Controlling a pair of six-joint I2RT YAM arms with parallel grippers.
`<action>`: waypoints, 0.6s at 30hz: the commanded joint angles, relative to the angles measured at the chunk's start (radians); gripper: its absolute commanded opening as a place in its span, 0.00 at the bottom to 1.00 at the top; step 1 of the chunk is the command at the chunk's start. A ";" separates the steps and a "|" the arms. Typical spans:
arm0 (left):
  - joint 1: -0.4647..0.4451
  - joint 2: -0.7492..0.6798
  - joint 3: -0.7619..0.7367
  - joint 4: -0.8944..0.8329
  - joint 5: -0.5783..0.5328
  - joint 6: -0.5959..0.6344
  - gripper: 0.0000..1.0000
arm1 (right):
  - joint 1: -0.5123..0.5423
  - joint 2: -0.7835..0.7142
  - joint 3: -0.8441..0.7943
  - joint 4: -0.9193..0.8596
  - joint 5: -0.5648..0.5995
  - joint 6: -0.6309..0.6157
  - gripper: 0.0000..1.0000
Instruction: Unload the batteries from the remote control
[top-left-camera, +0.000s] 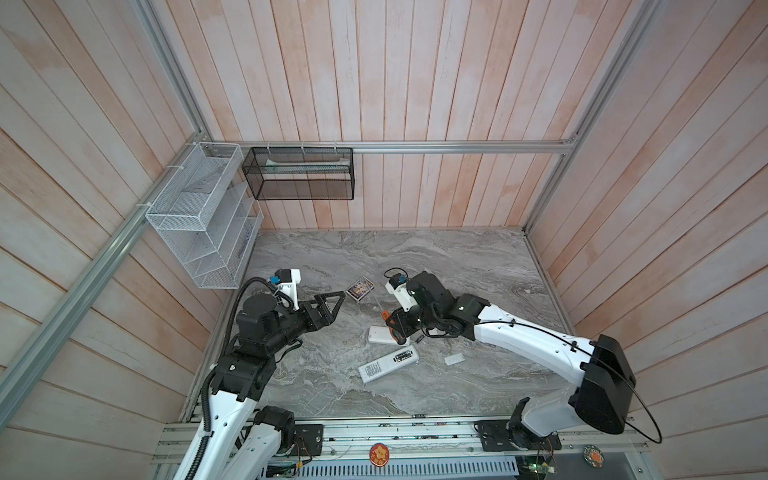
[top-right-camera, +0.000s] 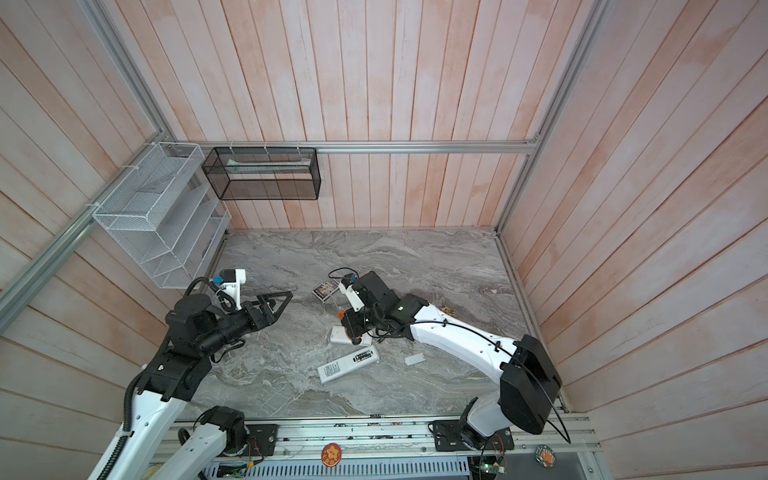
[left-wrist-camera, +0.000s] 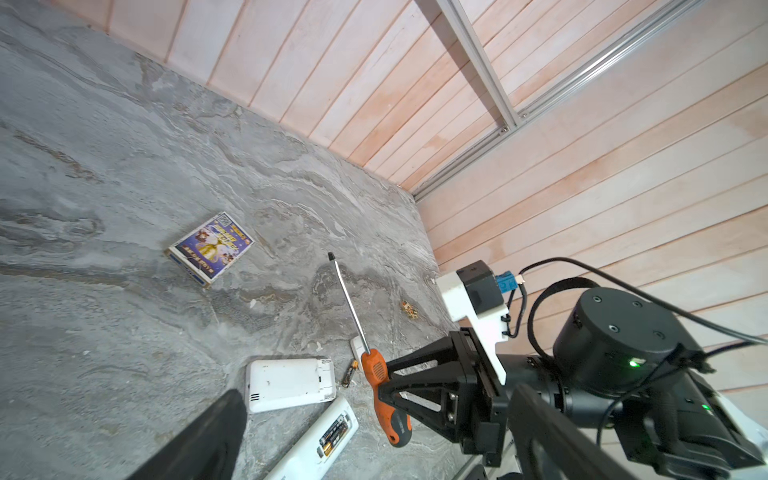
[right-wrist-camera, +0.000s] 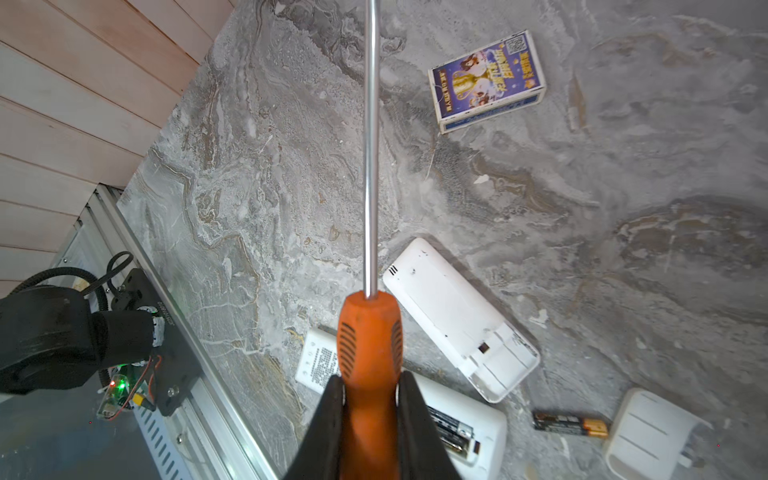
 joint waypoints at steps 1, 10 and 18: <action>0.004 0.070 0.009 0.119 0.127 -0.033 1.00 | -0.075 -0.085 -0.068 0.128 -0.137 -0.071 0.05; 0.002 0.346 -0.117 0.711 0.374 -0.251 0.97 | -0.261 -0.078 -0.152 0.256 -0.667 -0.070 0.05; -0.021 0.533 -0.058 0.972 0.479 -0.307 0.89 | -0.271 -0.027 -0.103 0.303 -0.928 -0.021 0.05</action>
